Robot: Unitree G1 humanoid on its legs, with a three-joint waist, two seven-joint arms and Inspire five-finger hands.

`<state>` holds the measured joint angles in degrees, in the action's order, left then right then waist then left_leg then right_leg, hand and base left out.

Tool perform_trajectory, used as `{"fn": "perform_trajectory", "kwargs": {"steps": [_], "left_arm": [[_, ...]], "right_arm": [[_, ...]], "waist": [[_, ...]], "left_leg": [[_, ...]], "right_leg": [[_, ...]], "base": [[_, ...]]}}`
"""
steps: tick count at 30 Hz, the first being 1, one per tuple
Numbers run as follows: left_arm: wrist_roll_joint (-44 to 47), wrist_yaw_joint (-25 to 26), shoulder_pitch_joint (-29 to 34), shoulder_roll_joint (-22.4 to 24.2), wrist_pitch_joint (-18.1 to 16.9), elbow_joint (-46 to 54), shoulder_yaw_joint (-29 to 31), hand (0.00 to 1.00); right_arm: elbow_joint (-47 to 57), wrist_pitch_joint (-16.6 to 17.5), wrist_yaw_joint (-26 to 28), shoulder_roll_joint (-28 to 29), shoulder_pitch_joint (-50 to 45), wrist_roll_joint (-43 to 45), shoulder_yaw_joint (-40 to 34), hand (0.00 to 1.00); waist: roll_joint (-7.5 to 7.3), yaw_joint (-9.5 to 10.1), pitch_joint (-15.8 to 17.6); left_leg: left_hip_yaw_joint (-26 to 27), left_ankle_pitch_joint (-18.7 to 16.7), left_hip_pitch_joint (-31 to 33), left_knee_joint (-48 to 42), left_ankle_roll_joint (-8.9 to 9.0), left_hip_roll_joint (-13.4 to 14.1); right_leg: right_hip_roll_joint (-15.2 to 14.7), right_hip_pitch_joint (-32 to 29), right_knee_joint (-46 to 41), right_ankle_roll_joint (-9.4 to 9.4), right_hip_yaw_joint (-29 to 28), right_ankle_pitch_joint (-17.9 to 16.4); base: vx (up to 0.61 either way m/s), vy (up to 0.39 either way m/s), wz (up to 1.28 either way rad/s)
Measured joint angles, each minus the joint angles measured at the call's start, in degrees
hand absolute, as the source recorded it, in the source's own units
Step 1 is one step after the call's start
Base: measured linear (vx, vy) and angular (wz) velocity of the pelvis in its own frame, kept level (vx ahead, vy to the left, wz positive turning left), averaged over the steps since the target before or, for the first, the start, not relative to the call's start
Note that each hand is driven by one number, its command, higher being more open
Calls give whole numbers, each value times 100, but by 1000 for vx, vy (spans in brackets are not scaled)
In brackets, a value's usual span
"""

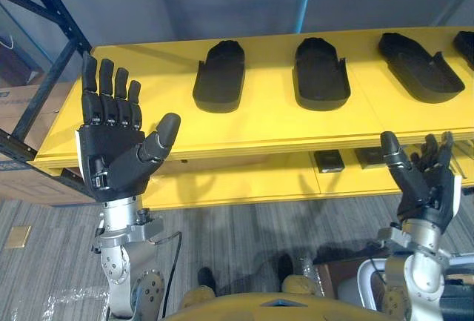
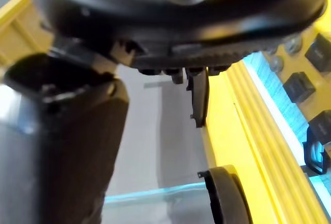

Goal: Walk over and take three plastic housings, then place them on the shelf

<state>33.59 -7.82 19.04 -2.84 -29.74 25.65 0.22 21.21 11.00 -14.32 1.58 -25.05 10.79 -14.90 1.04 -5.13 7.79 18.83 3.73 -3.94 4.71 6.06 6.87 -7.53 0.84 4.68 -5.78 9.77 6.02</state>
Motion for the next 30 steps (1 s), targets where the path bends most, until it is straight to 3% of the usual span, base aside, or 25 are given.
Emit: {"fn": "perform_trajectory", "kwargs": {"steps": [5,8,12,14,15,16,18,19,20,22,23,24,26,28,30], "left_arm": [[239,-249,141,-47,27,15,-268,100],[251,-228,121,-69,94,14,-451,100],[248,-8,-137,-304,115,-89,-917,100],[176,264,-372,-318,114,-205,-972,100],[89,511,-497,-326,112,-299,-983,100],[-96,696,-543,-328,111,-354,-969,100],[-1079,1452,-463,-416,129,-373,-750,100],[-1276,1584,-424,-439,146,-366,-673,100],[-1429,1653,-277,-490,170,-237,-453,100],[-1338,1540,19,-535,169,0,-29,100],[-1223,1420,76,-532,166,82,131,100],[-921,1083,85,-534,113,148,222,100],[-693,708,176,-474,2,194,237,100],[-595,501,245,-422,-52,207,252,100],[-714,478,492,-387,-44,399,240,100]], "right_arm": [[0,-1,-358,47,-402,-122,19,100],[-1,33,-244,42,-623,80,2,100],[-22,368,78,41,-1082,730,-35,100],[-55,541,215,39,-1143,900,-33,100],[-69,671,313,39,-1135,1021,-24,100],[-78,713,382,35,-1127,1032,-18,100],[-149,768,769,-206,-930,1054,157,100],[-207,779,879,-361,-823,1093,208,100],[-379,781,1087,-712,-459,1223,281,100],[-665,728,1169,-1078,101,1221,493,100],[-712,654,1143,-1129,243,1220,557,100],[-719,570,1007,-1080,225,1281,609,100],[-777,453,950,-972,135,1335,674,100],[-816,301,1022,-687,-24,1333,825,100],[-773,291,1430,-288,-481,1667,1122,100]], "waist": [[-5,-63,-88],[-3,-269,-90],[23,-613,-146],[26,-635,-149],[39,-639,-143],[33,-630,-139],[50,-522,-113],[85,-397,-107],[256,-128,-82],[374,116,-124],[374,182,-93],[334,177,16],[312,234,55],[235,312,143],[63,311,301]], "left_leg": [[691,-196,-221,-83,9,-12],[1232,-443,-422,-318,52,38],[1967,-834,-647,-715,153,198],[2298,-1007,-759,-937,210,299],[2270,-1160,-773,-1227,137,397],[2042,-1263,-738,-1465,-31,459],[557,-1890,-370,-2560,-890,569],[8,-2097,-302,-2707,-948,448],[-851,-2325,-224,-2888,-988,202],[-1588,-2380,-233,-2930,-875,20],[-1725,-2393,-207,-2953,-854,-66],[-1921,-2480,-203,-2937,-719,-156],[-2003,-2589,-232,-2844,-556,-183],[-1995,-2632,-356,-2706,-484,-274],[-1760,-2806,-494,-2836,-473,-393]], "right_leg": [[37,-184,-17,-56,-698,96],[106,-212,-28,-73,-1217,152],[277,-311,2,-94,-1841,176],[319,-385,0,-41,-1773,209],[383,-401,-4,14,-1827,271],[425,-395,-21,49,-1951,298],[675,-395,-85,190,-2539,300],[731,-433,-90,236,-2669,304],[848,-564,-157,345,-2692,373],[939,-750,-174,366,-2670,456],[887,-796,-162,354,-2647,450],[798,-823,-250,264,-2563,532],[796,-1004,-586,48,-2524,544],[794,-1159,-923,44,-2556,539],[738,-1189,-1148,28,-2344,575]], "base": [[37,31,-65],[59,23,-95],[32,-4,-94],[-42,-32,-109],[-45,-55,-117],[-3,-101,-121],[21,-78,-141],[-68,122,-187],[-105,188,-174],[-83,133,-155],[-81,118,-53],[-83,123,16],[-86,105,22],[-100,66,-21],[-243,72,-58]]}}
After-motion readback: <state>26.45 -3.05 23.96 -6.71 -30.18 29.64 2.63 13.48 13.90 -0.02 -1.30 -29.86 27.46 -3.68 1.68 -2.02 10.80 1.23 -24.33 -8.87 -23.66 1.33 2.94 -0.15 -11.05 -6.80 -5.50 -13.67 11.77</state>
